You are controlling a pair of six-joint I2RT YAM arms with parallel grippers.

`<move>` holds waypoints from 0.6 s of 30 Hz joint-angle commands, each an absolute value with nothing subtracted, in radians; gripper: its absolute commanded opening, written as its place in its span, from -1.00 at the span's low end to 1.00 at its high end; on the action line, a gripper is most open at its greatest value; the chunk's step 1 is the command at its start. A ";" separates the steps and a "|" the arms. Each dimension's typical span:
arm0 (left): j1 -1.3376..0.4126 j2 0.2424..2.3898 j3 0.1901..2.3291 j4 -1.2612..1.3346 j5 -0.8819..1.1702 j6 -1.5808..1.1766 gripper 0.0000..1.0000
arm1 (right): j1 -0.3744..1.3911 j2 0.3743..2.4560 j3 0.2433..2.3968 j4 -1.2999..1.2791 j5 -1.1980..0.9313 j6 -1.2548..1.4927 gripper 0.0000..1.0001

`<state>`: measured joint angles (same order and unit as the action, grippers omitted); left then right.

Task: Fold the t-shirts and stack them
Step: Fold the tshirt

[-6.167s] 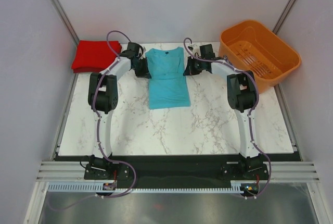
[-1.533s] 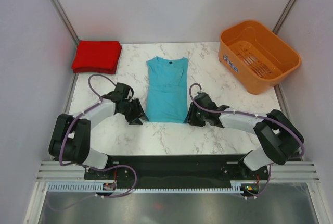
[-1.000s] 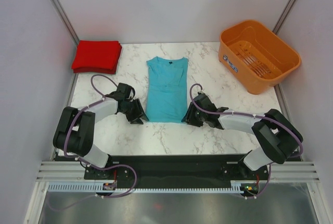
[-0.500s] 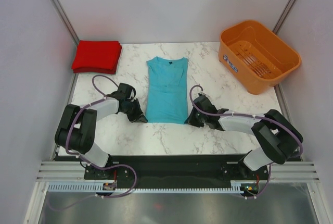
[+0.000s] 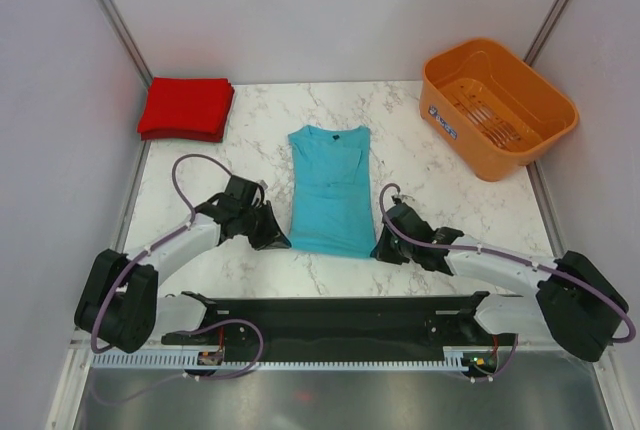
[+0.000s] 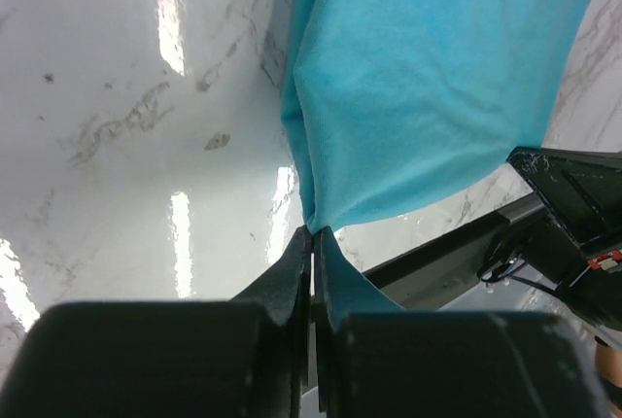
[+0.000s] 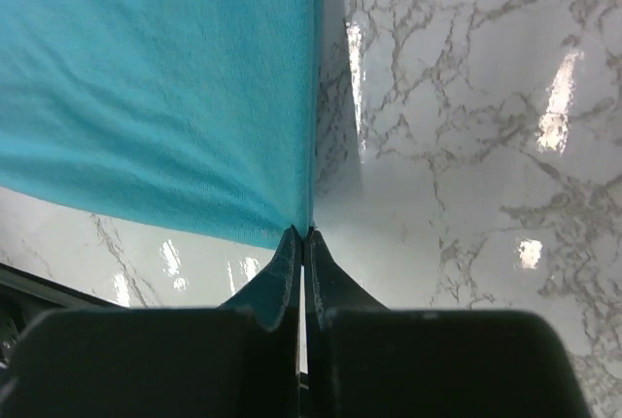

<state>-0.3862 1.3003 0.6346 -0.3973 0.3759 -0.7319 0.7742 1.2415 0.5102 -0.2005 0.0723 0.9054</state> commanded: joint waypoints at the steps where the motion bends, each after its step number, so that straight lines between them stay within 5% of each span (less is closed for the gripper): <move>1: -0.419 1.220 0.601 -0.429 0.354 -0.801 -0.95 | 0.787 1.172 0.480 -0.330 0.135 0.920 -1.00; 18: -0.502 1.229 0.753 -0.528 0.314 -0.833 -0.95 | 0.793 1.126 0.679 -0.522 0.219 0.828 -1.00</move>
